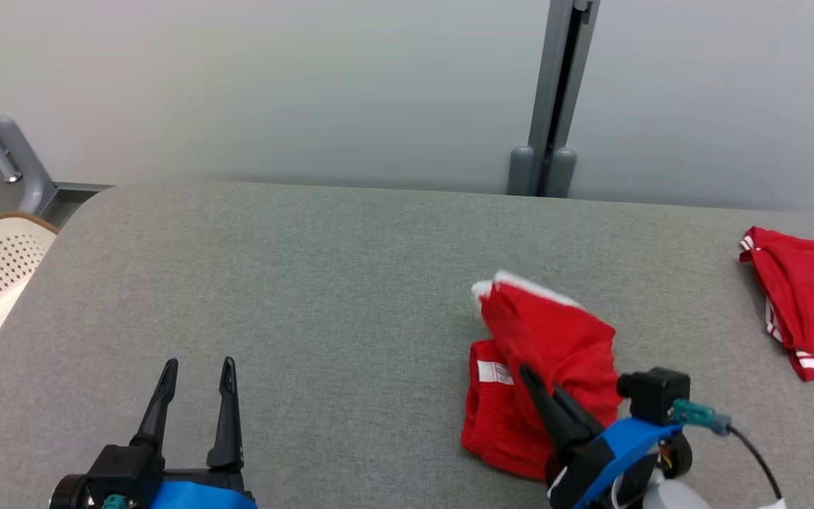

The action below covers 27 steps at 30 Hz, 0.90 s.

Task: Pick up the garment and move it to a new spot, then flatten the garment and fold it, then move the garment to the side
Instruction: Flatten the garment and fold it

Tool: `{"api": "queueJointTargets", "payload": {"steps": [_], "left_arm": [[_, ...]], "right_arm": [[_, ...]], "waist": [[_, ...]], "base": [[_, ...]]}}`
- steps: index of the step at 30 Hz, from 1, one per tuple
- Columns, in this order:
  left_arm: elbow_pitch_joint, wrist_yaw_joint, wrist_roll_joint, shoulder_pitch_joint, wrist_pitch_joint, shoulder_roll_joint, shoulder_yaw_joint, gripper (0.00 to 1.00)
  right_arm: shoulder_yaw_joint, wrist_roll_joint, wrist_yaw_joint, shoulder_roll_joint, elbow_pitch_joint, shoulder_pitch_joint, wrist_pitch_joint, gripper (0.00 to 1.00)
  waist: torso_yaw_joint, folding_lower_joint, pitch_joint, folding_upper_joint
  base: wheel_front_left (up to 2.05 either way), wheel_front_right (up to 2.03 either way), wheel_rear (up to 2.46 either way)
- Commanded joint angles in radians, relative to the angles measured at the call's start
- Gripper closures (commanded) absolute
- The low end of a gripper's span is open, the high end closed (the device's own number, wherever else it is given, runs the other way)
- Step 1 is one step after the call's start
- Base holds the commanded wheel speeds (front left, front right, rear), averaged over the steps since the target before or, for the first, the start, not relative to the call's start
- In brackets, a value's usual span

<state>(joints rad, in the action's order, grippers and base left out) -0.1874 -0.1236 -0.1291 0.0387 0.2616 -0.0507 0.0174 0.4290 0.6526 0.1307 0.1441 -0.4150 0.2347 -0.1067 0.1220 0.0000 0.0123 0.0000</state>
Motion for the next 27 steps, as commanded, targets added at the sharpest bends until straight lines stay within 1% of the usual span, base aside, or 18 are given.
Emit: {"api": "queueJointTargets", "payload": {"steps": [1,6,8,9,10,11,12,16,19,22,27], "left_arm": [[0.001,-0.003,0.002,0.003,0.004,0.0,0.0,0.0],[0.001,-0.005,0.0,0.016,0.004,0.0,-0.01,0.0],[0.0,-0.005,-0.001,0.017,0.004,0.0,-0.012,0.0],[0.0,-0.005,-0.002,0.017,0.004,0.0,-0.011,0.0],[-0.001,-0.005,-0.002,0.015,0.004,0.0,-0.01,0.0],[-0.001,-0.005,-0.002,0.012,0.004,0.0,-0.008,0.0],[-0.002,-0.005,-0.002,0.009,0.004,0.0,-0.006,0.0],[-0.002,-0.007,-0.001,0.002,0.004,0.0,-0.004,0.0],[-0.003,-0.008,0.0,0.006,0.004,0.0,-0.002,0.0],[-0.001,-0.008,0.0,0.01,0.004,0.0,-0.005,0.0],[0.006,-0.009,0.003,0.013,0.004,0.0,-0.005,0.0]], "right_arm": [[0.011,-0.006,0.0,0.004,-0.013,-0.029,-0.003,1.0],[0.078,-0.019,0.0,0.02,-0.05,-0.058,-0.01,1.0],[0.097,-0.012,0.0,0.014,-0.071,-0.063,-0.016,1.0],[0.106,-0.013,0.0,0.011,-0.08,-0.06,-0.021,0.95],[0.123,-0.024,0.0,0.012,-0.087,-0.055,-0.026,0.58],[0.144,-0.037,0.0,0.016,-0.092,-0.048,-0.033,0.26],[0.16,-0.045,0.0,0.021,-0.097,-0.042,-0.043,0.0],[0.212,-0.032,0.0,0.03,-0.092,-0.035,-0.082,0.0],[0.207,-0.036,0.0,0.046,-0.087,-0.029,-0.115,0.0],[0.152,-0.03,0.0,0.057,-0.061,-0.031,-0.14,0.0],[0.028,-0.061,0.0,0.077,0.002,-0.062,-0.156,0.0]], "waist": [[0.008,0.0,-0.002,0.0],[0.012,0.0,-0.001,0.0],[0.009,0.0,0.0,0.0],[0.007,0.0,0.0,0.0],[0.005,0.0,0.0,0.0],[0.003,0.0,0.001,0.0],[0.002,0.0,0.001,0.0],[-0.009,0.0,0.006,0.0],[-0.023,0.0,0.011,0.0],[-0.039,0.0,0.015,0.0],[-0.069,0.0,0.018,0.0]], "base": [[0.0,0.0,0.0],[0.0,0.0,0.0],[0.0,0.0,0.0],[0.0,0.0,0.0],[0.0,0.0,0.0],[0.0,0.0,0.0],[0.0,0.0,0.0],[0.0,0.0,0.0],[0.0,0.0,0.0],[0.0,0.0,0.0],[0.0,0.0,0.0]]}}
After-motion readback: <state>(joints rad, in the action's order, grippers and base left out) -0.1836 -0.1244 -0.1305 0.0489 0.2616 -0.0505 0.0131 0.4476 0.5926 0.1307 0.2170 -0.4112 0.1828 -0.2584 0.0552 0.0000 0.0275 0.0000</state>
